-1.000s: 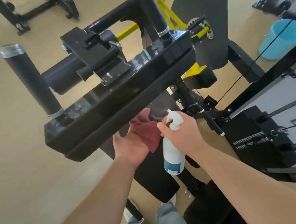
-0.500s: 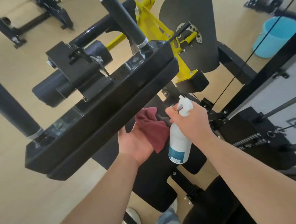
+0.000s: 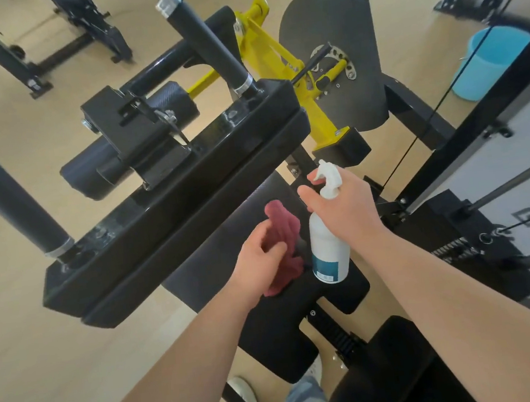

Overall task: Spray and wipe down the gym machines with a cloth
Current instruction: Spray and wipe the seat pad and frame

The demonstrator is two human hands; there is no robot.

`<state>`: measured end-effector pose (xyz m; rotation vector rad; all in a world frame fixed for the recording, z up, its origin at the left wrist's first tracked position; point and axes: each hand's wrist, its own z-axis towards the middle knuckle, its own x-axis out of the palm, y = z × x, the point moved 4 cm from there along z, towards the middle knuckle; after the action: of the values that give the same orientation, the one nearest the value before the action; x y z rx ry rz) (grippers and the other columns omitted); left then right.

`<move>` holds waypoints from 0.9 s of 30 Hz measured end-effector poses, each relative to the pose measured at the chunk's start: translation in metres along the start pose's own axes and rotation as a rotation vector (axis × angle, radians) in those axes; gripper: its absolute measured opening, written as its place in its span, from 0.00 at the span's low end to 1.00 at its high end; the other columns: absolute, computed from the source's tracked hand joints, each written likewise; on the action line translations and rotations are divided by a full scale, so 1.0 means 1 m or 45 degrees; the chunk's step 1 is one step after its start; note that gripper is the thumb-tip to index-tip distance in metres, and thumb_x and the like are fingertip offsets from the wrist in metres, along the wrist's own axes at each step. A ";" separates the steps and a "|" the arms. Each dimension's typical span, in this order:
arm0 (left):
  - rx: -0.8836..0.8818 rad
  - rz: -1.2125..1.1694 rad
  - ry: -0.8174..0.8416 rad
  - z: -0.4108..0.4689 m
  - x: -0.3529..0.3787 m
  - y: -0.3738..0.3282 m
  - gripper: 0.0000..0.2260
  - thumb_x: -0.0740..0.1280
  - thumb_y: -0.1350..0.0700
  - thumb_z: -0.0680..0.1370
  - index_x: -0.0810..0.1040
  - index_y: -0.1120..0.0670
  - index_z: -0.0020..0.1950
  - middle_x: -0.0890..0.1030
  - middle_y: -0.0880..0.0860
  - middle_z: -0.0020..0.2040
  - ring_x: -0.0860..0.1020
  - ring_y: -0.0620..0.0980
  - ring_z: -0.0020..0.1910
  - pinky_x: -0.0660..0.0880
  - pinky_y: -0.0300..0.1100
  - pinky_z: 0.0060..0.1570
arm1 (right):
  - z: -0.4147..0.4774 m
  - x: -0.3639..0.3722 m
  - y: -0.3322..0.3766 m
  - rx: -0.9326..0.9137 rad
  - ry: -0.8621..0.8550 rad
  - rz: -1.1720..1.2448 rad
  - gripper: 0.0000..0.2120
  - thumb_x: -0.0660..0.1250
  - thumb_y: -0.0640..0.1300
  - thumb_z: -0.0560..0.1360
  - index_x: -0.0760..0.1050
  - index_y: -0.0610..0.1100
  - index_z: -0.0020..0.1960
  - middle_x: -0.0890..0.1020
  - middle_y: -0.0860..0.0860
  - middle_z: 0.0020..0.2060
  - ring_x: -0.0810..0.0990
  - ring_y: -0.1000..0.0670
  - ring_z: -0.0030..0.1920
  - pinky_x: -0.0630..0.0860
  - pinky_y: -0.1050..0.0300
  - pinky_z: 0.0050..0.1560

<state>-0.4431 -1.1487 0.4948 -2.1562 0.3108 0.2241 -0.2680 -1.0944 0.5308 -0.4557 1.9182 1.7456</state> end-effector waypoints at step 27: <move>0.243 0.286 -0.288 -0.045 -0.066 0.033 0.26 0.68 0.62 0.82 0.67 0.42 0.75 0.77 0.47 0.68 0.76 0.36 0.44 0.73 0.24 0.33 | -0.046 0.055 0.033 -0.049 0.269 -0.105 0.09 0.72 0.53 0.77 0.75 0.49 0.49 0.78 0.57 0.40 0.79 0.55 0.42 0.73 0.66 0.41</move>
<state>-0.5145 -1.1948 0.5122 -1.8861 0.4260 0.5402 -0.3379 -1.1312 0.5293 -0.7490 1.9797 1.7420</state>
